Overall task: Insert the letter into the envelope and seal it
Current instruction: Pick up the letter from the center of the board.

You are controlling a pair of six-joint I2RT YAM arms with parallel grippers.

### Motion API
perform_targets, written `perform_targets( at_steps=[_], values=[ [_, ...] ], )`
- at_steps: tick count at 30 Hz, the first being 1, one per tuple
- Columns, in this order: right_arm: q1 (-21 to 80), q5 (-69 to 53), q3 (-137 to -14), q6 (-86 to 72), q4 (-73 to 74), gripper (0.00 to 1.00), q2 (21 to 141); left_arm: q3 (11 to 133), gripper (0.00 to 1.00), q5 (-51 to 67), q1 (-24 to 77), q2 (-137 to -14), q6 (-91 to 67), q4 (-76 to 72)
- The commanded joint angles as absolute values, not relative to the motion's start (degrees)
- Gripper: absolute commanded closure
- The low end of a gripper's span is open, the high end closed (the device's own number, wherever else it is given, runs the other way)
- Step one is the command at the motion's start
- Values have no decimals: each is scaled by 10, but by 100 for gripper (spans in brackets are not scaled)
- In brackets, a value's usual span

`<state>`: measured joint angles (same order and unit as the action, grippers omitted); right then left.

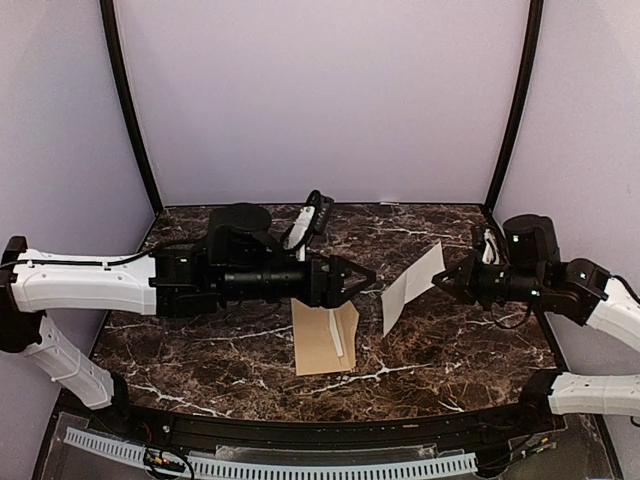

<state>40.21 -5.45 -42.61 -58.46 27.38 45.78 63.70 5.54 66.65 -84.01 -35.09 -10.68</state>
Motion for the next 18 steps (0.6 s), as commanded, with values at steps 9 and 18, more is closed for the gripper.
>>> perform_targets(
  at_steps=[9, 18],
  values=[
    [401, -123, -523, -572, 191, 100, 516, 672, 23, 51, 672, -846, -247, -51],
    [408, -138, -527, -578, 179, 100, 528, 753, 21, 7, 679, -927, -207, -11]
  ],
)
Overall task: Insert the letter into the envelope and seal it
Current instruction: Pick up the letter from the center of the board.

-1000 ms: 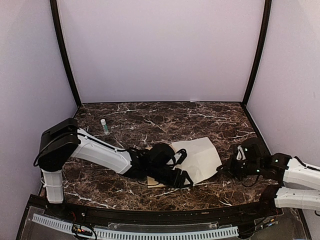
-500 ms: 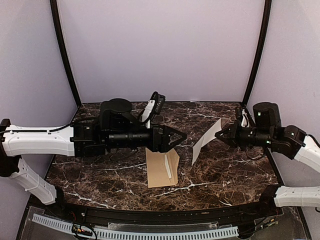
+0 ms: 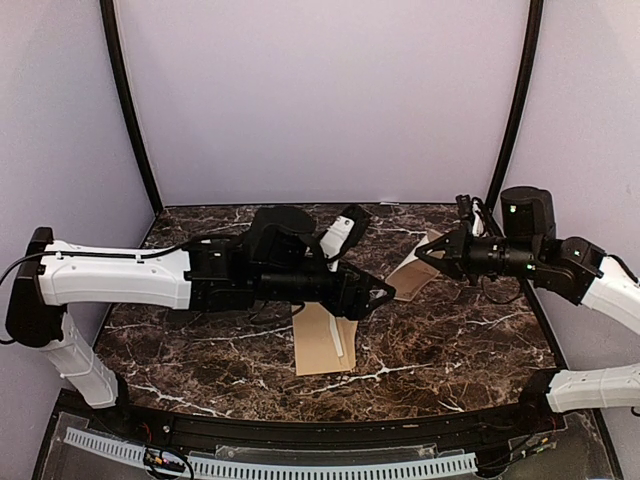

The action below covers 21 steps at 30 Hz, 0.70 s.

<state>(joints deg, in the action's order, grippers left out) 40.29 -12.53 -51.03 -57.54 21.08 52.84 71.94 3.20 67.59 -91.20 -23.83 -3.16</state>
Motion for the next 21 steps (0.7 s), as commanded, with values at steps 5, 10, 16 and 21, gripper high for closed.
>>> perform_targets(
  at_steps=[5, 10, 16, 21],
  values=[
    [412, -138, -528, -584, 175, 100, 532, 789, 20, -22, 680, -972, -200, -4],
    [417, -137, -531, -587, 170, 100, 540, 828, 27, -79, 687, -1013, -166, 17],
    [423, -138, -530, -591, 162, 100, 550, 865, 49, -187, 715, -1048, -115, 34],
    [425, -135, -531, -592, 163, 100, 555, 871, 64, -224, 722, -1058, -115, 40]
  ],
)
